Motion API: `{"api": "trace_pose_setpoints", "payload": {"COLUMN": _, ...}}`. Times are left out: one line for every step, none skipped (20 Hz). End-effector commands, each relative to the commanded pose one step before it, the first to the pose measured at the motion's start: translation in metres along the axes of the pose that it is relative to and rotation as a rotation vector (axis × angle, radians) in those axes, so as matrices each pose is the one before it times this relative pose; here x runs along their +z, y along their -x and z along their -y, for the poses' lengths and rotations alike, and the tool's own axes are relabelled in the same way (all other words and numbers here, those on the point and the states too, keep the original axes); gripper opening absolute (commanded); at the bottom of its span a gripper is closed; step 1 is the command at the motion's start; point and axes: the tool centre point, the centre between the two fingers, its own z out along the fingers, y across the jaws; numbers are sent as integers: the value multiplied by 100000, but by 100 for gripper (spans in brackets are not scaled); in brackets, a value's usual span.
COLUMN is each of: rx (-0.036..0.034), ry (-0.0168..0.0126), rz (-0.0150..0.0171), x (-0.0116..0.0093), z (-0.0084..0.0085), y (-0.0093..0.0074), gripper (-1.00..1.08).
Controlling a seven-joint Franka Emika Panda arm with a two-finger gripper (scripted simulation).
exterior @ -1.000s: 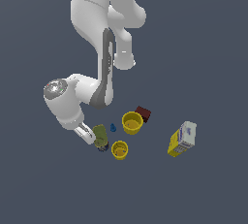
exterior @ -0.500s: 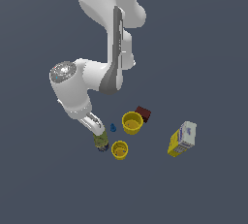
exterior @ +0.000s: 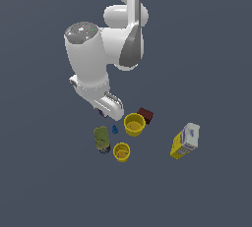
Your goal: Pick up a designated object from a clutter of objects.
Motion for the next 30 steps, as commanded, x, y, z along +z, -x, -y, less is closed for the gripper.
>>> {"api": "trace_pose_setpoints", "payload": {"rx": -27, "ry": 230, "rz": 204, "x": -2568, "z": 1086, "y": 1501, "gripper": -100}}
{"api": "trace_pose_setpoints", "payload": {"rx": -20, "ry": 72, "rz": 93, "x": -1018, "z": 446, "y": 577, "gripper": -100}}
{"api": "trace_pose_setpoints", "payload": {"rx": -22, "ry": 76, "rz": 102, "x": -1013, "z": 449, "y": 573, "gripper": -100}}
{"api": "trace_pose_setpoints", "payload": {"rx": -21, "ry": 68, "rz": 96, "x": -1019, "z": 448, "y": 572, "gripper": -100}}
{"api": "trace_pose_setpoints", "payload": {"rx": -22, "ry": 65, "rz": 98, "x": -1018, "z": 450, "y": 570, "gripper": -100}}
{"api": "trace_pose_setpoints", "payload": {"rx": -23, "ry": 61, "rz": 100, "x": -1009, "z": 448, "y": 563, "gripper": -100}}
{"api": "trace_pose_setpoints", "payload": {"rx": -25, "ry": 56, "rz": 103, "x": -989, "z": 442, "y": 550, "gripper": -100}}
{"api": "trace_pose_setpoints", "payload": {"rx": -26, "ry": 51, "rz": 105, "x": -968, "z": 436, "y": 537, "gripper": -100}}
{"api": "trace_pose_setpoints", "payload": {"rx": -28, "ry": 45, "rz": 107, "x": -946, "z": 430, "y": 522, "gripper": -100}}
{"api": "trace_pose_setpoints", "payload": {"rx": -29, "ry": 39, "rz": 109, "x": -920, "z": 422, "y": 507, "gripper": -100}}
{"api": "trace_pose_setpoints", "payload": {"rx": -30, "ry": 33, "rz": 111, "x": -891, "z": 412, "y": 489, "gripper": -100}}
{"api": "trace_pose_setpoints", "payload": {"rx": -29, "ry": 25, "rz": 102, "x": -863, "z": 399, "y": 470, "gripper": -100}}
{"api": "trace_pose_setpoints", "payload": {"rx": -32, "ry": 22, "rz": 113, "x": -820, "z": 388, "y": 445, "gripper": -100}}
{"api": "trace_pose_setpoints", "payload": {"rx": -30, "ry": 15, "rz": 104, "x": -780, "z": 370, "y": 420, "gripper": -100}}
{"api": "trace_pose_setpoints", "payload": {"rx": -27, "ry": 9, "rz": 93, "x": -731, "z": 349, "y": 390, "gripper": -100}}
{"api": "trace_pose_setpoints", "payload": {"rx": -31, "ry": 7, "rz": 105, "x": -670, "z": 329, "y": 355, "gripper": -100}}
{"api": "trace_pose_setpoints", "payload": {"rx": -28, "ry": 3, "rz": 94, "x": -620, "z": 306, "y": 326, "gripper": -100}}
{"api": "trace_pose_setpoints", "payload": {"rx": -24, "ry": 0, "rz": 81, "x": -570, "z": 282, "y": 298, "gripper": -100}}
{"api": "trace_pose_setpoints", "payload": {"rx": -24, "ry": -2, "rz": 81, "x": -516, "z": 260, "y": 266, "gripper": -100}}
{"api": "trace_pose_setpoints", "payload": {"rx": -23, "ry": -4, "rz": 81, "x": -461, "z": 238, "y": 235, "gripper": -100}}
{"api": "trace_pose_setpoints", "payload": {"rx": -19, "ry": -6, "rz": 66, "x": -413, "z": 215, "y": 207, "gripper": -100}}
{"api": "trace_pose_setpoints", "payload": {"rx": -18, "ry": -7, "rz": 66, "x": -360, "z": 192, "y": 176, "gripper": -100}}
{"api": "trace_pose_setpoints", "payload": {"rx": 0, "ry": 0, "rz": 0, "x": -330, "z": 166, "y": 165, "gripper": -100}}
{"api": "trace_pose_setpoints", "payload": {"rx": -23, "ry": -15, "rz": 94, "x": -245, "z": 147, "y": 108, "gripper": -100}}
{"api": "trace_pose_setpoints", "payload": {"rx": 0, "ry": 0, "rz": 0, "x": -225, "z": 120, "y": 108, "gripper": -100}}
{"api": "trace_pose_setpoints", "payload": {"rx": -14, "ry": -14, "rz": 66, "x": -152, "z": 95, "y": 60, "gripper": -100}}
{"api": "trace_pose_setpoints", "payload": {"rx": 0, "ry": 0, "rz": 0, "x": -123, "z": 69, "y": 57, "gripper": -100}}
{"api": "trace_pose_setpoints", "payload": {"rx": 0, "ry": 0, "rz": 0, "x": -73, "z": 42, "y": 33, "gripper": -100}}
{"api": "trace_pose_setpoints", "payload": {"rx": 0, "ry": 0, "rz": 0, "x": -24, "z": 14, "y": 11, "gripper": -100}}
{"api": "trace_pose_setpoints", "payload": {"rx": -67, "ry": -40, "rz": -32, "x": 134, "z": -54, "y": -61, "gripper": -100}}
